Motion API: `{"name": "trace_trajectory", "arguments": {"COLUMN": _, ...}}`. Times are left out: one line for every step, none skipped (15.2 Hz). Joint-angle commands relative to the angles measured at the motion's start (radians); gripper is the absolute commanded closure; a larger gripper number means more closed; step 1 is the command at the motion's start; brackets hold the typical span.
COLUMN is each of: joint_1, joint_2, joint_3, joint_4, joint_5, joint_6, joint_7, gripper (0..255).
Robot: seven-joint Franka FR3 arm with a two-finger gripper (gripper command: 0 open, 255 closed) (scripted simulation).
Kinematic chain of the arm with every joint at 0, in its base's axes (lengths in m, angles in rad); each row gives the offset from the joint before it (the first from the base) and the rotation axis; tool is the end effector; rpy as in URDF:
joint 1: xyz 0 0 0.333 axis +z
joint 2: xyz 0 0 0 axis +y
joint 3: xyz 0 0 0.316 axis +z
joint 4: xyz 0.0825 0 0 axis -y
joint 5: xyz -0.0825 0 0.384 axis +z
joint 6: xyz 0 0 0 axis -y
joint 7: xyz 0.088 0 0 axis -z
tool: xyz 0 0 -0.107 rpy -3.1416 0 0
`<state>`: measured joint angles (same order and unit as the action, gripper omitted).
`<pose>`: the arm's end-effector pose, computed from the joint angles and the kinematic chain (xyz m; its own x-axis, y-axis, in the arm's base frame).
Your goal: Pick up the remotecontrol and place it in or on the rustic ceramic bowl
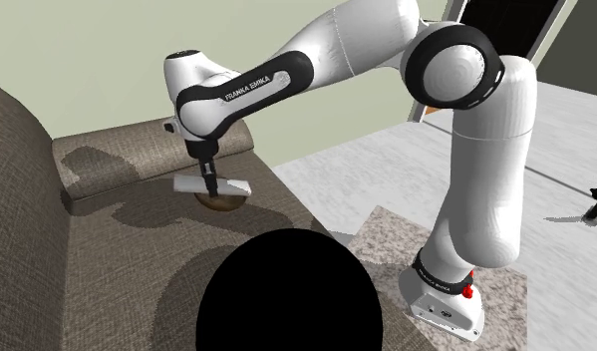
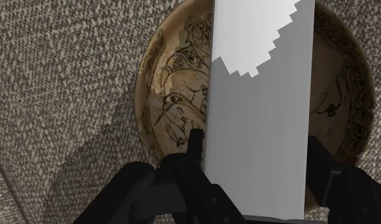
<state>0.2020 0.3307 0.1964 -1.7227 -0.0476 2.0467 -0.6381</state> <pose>0.6005 0.2383 0.3960 0.4994 0.8663 0.0127 0.8663 -0.4992 -0.0169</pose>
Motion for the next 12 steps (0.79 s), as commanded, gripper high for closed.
{"name": "trace_trajectory", "arguments": {"joint_1": 0.001, "joint_2": 0.015, "joint_3": -0.002, "joint_4": -0.019, "joint_5": -0.004, "joint_6": 0.027, "joint_7": 0.002, "gripper": 255}}
{"name": "trace_trajectory", "arguments": {"joint_1": 0.000, "joint_2": 0.015, "joint_3": -0.002, "joint_4": -0.019, "joint_5": -0.004, "joint_6": 0.027, "joint_7": 0.002, "gripper": 255}}
{"name": "trace_trajectory", "arguments": {"joint_1": 0.000, "joint_2": 0.015, "joint_3": -0.002, "joint_4": -0.019, "joint_5": -0.004, "joint_6": 0.027, "joint_7": 0.002, "gripper": 255}}
{"name": "trace_trajectory", "arguments": {"joint_1": 0.000, "joint_2": 0.015, "joint_3": -0.002, "joint_4": -0.019, "joint_5": -0.004, "joint_6": 0.027, "joint_7": 0.002, "gripper": 255}}
{"name": "trace_trajectory", "arguments": {"joint_1": 0.000, "joint_2": 0.015, "joint_3": -0.002, "joint_4": -0.019, "joint_5": -0.004, "joint_6": 0.027, "joint_7": 0.002, "gripper": 255}}
{"name": "trace_trajectory", "arguments": {"joint_1": 0.000, "joint_2": 0.015, "joint_3": -0.002, "joint_4": -0.019, "joint_5": -0.004, "joint_6": 0.027, "joint_7": 0.002, "gripper": 255}}
{"name": "trace_trajectory", "arguments": {"joint_1": 0.000, "joint_2": 0.015, "joint_3": -0.002, "joint_4": -0.019, "joint_5": -0.004, "joint_6": 0.027, "joint_7": 0.002, "gripper": 255}}
{"name": "trace_trajectory", "arguments": {"joint_1": 0.000, "joint_2": 0.015, "joint_3": -0.001, "joint_4": -0.019, "joint_5": -0.004, "joint_6": 0.027, "joint_7": 0.002, "gripper": 255}}
{"name": "trace_trajectory", "arguments": {"joint_1": 0.000, "joint_2": 0.015, "joint_3": -0.001, "joint_4": -0.019, "joint_5": -0.004, "joint_6": 0.027, "joint_7": 0.002, "gripper": 255}}
{"name": "trace_trajectory", "arguments": {"joint_1": 0.001, "joint_2": 0.009, "joint_3": 0.000, "joint_4": -0.030, "joint_5": -0.003, "joint_6": 0.032, "joint_7": 0.004, "gripper": 0}}
{"name": "trace_trajectory", "arguments": {"joint_1": 0.001, "joint_2": 0.011, "joint_3": 0.000, "joint_4": -0.027, "joint_5": -0.003, "joint_6": 0.032, "joint_7": 0.005, "gripper": 0}}
{"name": "trace_trajectory", "arguments": {"joint_1": 0.002, "joint_2": 0.012, "joint_3": 0.000, "joint_4": -0.026, "joint_5": -0.004, "joint_6": 0.031, "joint_7": 0.006, "gripper": 0}}
